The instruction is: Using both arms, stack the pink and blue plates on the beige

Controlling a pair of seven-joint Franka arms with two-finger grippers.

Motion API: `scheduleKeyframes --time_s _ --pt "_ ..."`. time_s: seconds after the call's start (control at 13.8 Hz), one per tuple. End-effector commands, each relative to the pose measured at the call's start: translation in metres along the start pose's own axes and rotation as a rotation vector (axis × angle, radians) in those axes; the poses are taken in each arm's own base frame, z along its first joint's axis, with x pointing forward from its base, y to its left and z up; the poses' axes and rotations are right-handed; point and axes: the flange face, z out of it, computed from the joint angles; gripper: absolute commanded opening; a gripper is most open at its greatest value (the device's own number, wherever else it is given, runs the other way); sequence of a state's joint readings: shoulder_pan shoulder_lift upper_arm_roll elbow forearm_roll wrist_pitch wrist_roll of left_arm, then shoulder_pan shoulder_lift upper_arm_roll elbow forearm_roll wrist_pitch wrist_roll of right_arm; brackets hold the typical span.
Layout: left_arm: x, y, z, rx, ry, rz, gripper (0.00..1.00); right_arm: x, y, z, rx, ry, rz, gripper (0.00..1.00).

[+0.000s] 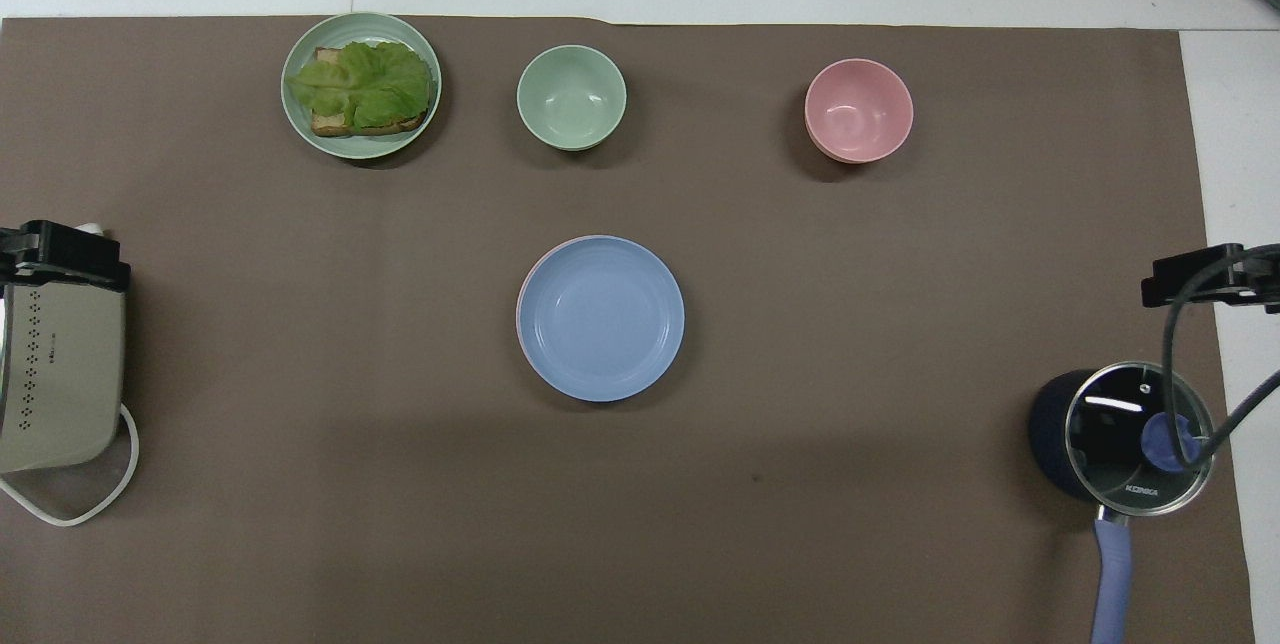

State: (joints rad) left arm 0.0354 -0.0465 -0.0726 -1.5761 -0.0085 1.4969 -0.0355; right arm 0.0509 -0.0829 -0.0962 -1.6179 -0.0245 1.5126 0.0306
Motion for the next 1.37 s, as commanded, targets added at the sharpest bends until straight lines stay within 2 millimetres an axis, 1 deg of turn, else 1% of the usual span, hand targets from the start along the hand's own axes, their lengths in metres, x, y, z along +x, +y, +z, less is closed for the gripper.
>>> scheduleKeyframes --time_s 0.0,0.51,0.79,1.3 --pt "-0.0051 -0.0042 -0.0038 0.016 -0.004 0.003 1.00 -0.0064 0.0003 0.0001 -0.006 0.009 -0.024 1.00" --pt "-0.0051 -0.0042 -0.0038 0.016 -0.004 0.003 1.00 -0.0084 0.0004 -0.0001 -0.004 0.009 -0.024 1.00" --pt "-0.0051 -0.0042 -0.0038 0.016 -0.004 0.003 1.00 -0.0049 0.0009 -0.0012 -0.009 0.035 -0.025 1.00" --pt "-0.0051 -0.0042 -0.0038 0.016 -0.004 0.003 1.00 -0.0045 0.0010 -0.0008 -0.011 0.036 -0.019 1.00"
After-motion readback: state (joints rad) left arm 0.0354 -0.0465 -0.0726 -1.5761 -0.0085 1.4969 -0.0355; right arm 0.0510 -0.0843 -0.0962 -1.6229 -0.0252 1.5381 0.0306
